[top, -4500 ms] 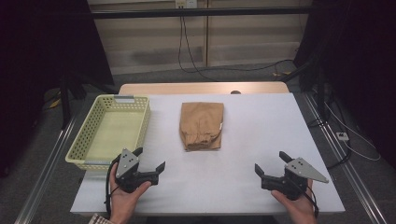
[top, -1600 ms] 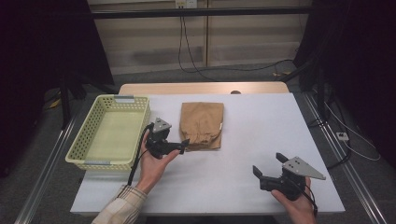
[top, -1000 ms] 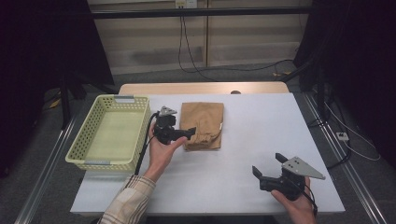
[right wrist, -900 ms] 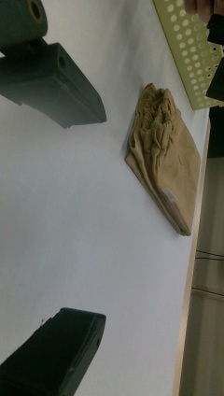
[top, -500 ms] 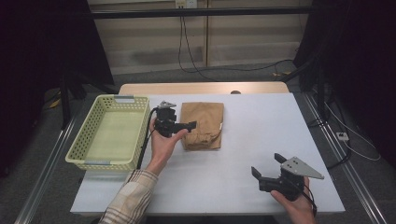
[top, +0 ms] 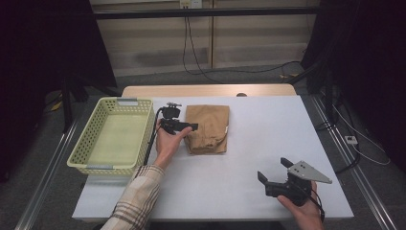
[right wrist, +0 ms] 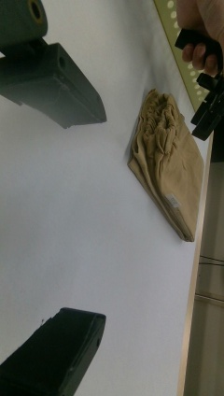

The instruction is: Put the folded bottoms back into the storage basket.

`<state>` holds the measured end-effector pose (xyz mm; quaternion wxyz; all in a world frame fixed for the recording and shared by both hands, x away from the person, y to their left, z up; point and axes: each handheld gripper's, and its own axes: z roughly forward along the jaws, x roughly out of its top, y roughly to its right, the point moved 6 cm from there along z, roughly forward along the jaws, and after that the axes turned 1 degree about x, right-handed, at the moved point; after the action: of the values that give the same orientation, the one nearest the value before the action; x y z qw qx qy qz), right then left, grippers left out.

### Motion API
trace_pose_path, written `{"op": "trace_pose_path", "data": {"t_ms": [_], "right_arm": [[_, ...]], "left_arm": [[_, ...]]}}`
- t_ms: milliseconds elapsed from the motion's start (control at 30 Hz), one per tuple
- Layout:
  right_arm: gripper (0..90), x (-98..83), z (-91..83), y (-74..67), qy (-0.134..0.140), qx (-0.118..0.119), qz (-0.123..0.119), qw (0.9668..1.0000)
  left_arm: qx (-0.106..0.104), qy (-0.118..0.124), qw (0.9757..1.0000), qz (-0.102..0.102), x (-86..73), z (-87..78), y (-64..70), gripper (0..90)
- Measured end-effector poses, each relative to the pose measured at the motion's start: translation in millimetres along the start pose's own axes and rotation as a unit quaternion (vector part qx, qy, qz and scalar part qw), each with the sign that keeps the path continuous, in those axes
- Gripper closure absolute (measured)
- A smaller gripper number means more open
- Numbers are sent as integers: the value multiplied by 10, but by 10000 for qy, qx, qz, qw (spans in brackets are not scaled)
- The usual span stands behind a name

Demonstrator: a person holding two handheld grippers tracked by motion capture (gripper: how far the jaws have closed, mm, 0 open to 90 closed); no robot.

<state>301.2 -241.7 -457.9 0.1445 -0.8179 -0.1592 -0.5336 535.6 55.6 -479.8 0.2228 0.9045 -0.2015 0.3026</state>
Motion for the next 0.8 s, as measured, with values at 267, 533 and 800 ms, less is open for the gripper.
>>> {"op": "trace_pose_path", "data": {"t_ms": [267,533,800], "right_arm": [[44,-2,1,-6,-9,23,1,10000],[45,-11,12,-3,-55,34,-3,10000],[46,-20,29,-11,-102,64,-35,9999]], "left_arm": [[67,-84,9999,-75,-4,99,-122,190],[112,-109,9998,-121,10,142,-192,488],[85,-117,9994,-311,7,166,-180,626]]}}
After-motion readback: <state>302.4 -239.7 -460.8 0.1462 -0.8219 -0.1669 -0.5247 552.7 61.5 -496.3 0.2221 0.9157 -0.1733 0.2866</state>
